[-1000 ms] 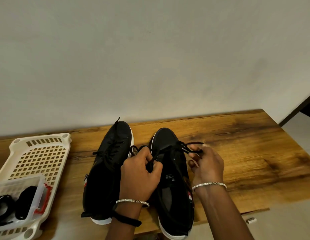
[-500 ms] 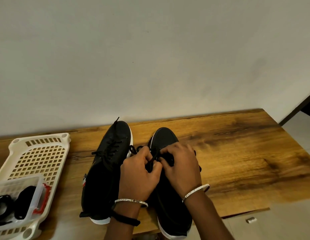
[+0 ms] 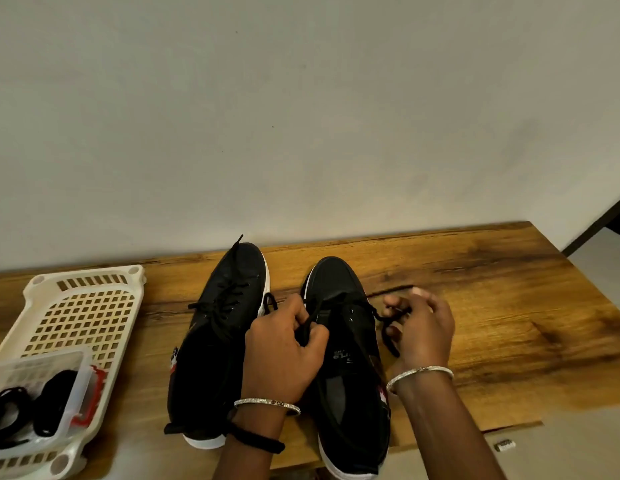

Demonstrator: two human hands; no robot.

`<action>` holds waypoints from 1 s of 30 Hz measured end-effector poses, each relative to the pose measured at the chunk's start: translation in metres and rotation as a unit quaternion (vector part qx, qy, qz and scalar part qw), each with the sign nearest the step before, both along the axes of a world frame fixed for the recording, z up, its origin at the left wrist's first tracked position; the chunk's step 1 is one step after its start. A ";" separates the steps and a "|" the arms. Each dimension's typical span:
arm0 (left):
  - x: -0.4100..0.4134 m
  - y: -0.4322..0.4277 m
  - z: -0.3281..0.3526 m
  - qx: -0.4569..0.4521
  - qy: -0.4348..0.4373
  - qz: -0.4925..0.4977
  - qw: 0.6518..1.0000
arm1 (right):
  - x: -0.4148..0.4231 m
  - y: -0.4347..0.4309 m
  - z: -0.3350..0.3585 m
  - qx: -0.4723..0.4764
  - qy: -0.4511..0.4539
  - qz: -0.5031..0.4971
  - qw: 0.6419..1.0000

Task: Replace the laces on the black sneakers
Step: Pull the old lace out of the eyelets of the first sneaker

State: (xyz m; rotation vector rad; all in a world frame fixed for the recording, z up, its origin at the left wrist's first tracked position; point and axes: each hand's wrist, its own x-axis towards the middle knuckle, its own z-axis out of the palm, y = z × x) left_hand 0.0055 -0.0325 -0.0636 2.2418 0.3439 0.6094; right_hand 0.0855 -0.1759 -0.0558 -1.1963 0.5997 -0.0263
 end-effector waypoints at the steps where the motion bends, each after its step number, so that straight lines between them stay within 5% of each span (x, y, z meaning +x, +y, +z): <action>1: 0.000 0.000 0.000 -0.001 0.000 0.000 1.000 | 0.004 -0.006 -0.002 0.039 0.048 -0.015 0.998; 3: 0.000 0.000 0.001 -0.005 0.001 0.001 1.000 | 0.007 -0.014 -0.010 -0.014 0.094 -0.004 0.995; 5: 0.000 -0.001 0.001 -0.007 0.002 0.003 1.000 | 0.004 -0.014 -0.012 -0.243 0.046 0.020 0.969; 8: 0.001 -0.001 0.001 -0.005 0.001 0.004 1.000 | -0.007 -0.003 0.002 -0.502 -0.155 0.091 0.846; 11: 0.000 -0.001 0.002 -0.003 -0.001 0.000 1.000 | -0.018 0.016 0.008 -0.583 -0.206 0.246 0.746; 15: -0.001 0.000 0.003 0.001 -0.001 -0.007 1.000 | -0.029 0.027 -0.002 -0.599 -0.225 0.328 0.695; 18: 0.000 -0.001 0.003 0.004 -0.001 0.000 1.000 | -0.026 0.026 -0.004 -0.578 -0.236 0.307 0.719; 23: -0.002 -0.001 0.003 0.001 0.009 0.012 1.000 | -0.018 0.019 -0.006 -0.397 -0.265 0.197 0.856; 27: -0.002 -0.002 0.004 -0.006 0.010 0.017 1.000 | -0.005 0.002 0.002 -0.159 -0.121 0.081 0.976; 30: -0.002 -0.003 0.004 -0.010 0.009 0.014 1.000 | 0.004 -0.016 -0.001 -0.109 0.018 0.078 0.991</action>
